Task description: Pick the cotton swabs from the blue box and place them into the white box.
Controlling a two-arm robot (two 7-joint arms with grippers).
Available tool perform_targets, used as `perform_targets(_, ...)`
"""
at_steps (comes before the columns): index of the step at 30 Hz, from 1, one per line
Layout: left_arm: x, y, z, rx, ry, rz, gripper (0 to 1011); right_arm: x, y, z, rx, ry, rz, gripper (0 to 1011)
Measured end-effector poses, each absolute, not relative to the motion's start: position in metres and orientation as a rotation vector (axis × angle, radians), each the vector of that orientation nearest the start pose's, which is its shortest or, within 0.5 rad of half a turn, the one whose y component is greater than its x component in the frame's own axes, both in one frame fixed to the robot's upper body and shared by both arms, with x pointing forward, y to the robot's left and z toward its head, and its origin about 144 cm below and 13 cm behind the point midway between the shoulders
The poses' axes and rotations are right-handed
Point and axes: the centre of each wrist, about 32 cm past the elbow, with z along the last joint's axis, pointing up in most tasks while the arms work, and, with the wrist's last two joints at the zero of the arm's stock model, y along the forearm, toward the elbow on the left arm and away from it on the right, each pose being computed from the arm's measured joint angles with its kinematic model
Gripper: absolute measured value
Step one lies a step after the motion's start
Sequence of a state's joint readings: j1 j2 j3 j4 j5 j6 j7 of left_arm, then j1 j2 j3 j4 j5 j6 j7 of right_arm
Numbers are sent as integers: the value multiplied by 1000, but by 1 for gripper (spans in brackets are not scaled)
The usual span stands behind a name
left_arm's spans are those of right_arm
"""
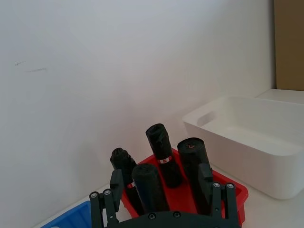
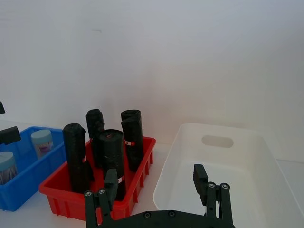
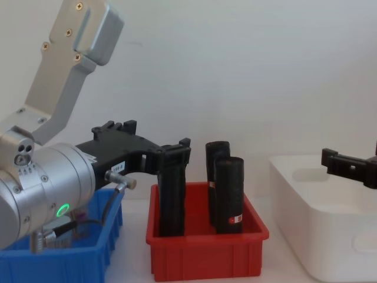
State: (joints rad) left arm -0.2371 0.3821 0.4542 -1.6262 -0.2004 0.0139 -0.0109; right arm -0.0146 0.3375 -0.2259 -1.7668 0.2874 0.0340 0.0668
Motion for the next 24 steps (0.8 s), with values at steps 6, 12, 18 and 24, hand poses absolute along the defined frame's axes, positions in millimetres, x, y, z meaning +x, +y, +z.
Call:
perform_targets(6,492,198,1204,61,-268,1124,1004,443,-237,1189,26,-75,-1229,1001)
perform_targets(12,492,198,1204,61,-268,1124,1004,443,-237,1189,26,-75,-1230,1001)
perform_targets(18,492,198,1204,61,-268,1124,1004,443,-237,1189,26,-75,-1229,1001)
perform_targets(24,492,198,1204,61,-268,1124,1004,443,-237,1189,26,-75,-1229,1001)
